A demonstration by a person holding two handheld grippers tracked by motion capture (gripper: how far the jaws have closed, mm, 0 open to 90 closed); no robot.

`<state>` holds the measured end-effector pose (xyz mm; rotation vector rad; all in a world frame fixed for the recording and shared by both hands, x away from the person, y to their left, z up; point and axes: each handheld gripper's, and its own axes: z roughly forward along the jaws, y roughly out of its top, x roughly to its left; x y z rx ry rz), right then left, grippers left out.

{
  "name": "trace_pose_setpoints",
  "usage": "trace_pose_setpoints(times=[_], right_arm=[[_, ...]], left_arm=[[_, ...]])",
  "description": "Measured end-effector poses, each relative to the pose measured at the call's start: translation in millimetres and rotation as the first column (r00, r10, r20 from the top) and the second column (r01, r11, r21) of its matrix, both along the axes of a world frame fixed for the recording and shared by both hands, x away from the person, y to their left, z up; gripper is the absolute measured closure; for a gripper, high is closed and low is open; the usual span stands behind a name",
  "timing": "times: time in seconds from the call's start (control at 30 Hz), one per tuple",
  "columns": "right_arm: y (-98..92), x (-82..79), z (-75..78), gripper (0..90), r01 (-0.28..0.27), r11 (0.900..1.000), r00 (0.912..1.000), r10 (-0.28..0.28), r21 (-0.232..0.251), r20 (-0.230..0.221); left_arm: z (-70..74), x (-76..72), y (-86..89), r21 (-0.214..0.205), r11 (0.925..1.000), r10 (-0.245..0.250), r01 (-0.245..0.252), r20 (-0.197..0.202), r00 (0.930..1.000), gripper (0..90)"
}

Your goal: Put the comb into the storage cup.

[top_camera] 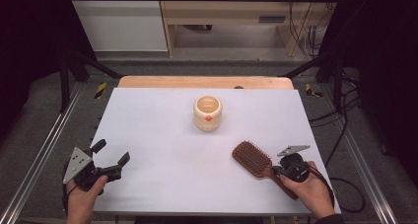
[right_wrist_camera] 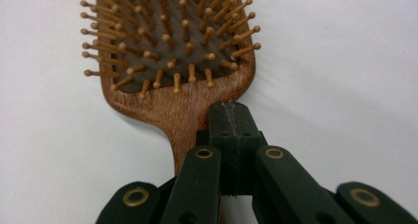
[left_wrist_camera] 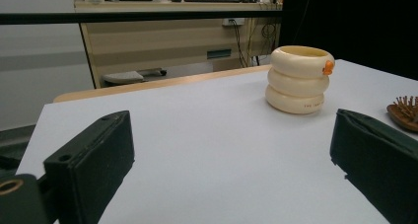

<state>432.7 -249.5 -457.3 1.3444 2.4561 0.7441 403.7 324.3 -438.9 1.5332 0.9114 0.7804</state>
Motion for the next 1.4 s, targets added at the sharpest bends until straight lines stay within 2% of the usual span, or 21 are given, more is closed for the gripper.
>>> trace_pose_setpoints(times=[0.87,1.0,1.17,1.23,1.4], right_arm=[[6.9,-11.6,2.2,90.0,-0.001,0.9999,0.9997,0.001,0.017,-0.026],[6.9,-12.5,4.6,90.0,-0.003,0.9999,0.9999,0.003,0.016,-0.015],[7.1,-17.8,14.7,90.0,0.0,0.9997,1.0,-0.001,0.025,0.008],[8.3,-20.1,18.1,86.3,-0.007,0.9995,0.9999,0.007,0.032,0.01],[12.9,-24.3,22.8,65.6,-0.012,0.9997,0.9999,0.012,0.022,0.008]], left_arm=[[-0.2,0.2,-0.8,0.001,1.0,-0.005,0.005,-0.002,1.0,3.2],[-0.2,0.1,-0.6,0.001,1.0,-0.006,0.006,-0.002,1.0,3.2],[-0.3,0.3,-0.9,0.002,1.0,-0.006,0.006,-0.002,1.0,3.2],[-0.3,0.2,-1.1,0.004,1.0,-0.007,0.007,-0.002,1.0,3.2],[-0.3,0.2,-0.9,0.003,1.0,-0.007,0.007,-0.003,1.0,3.2]])
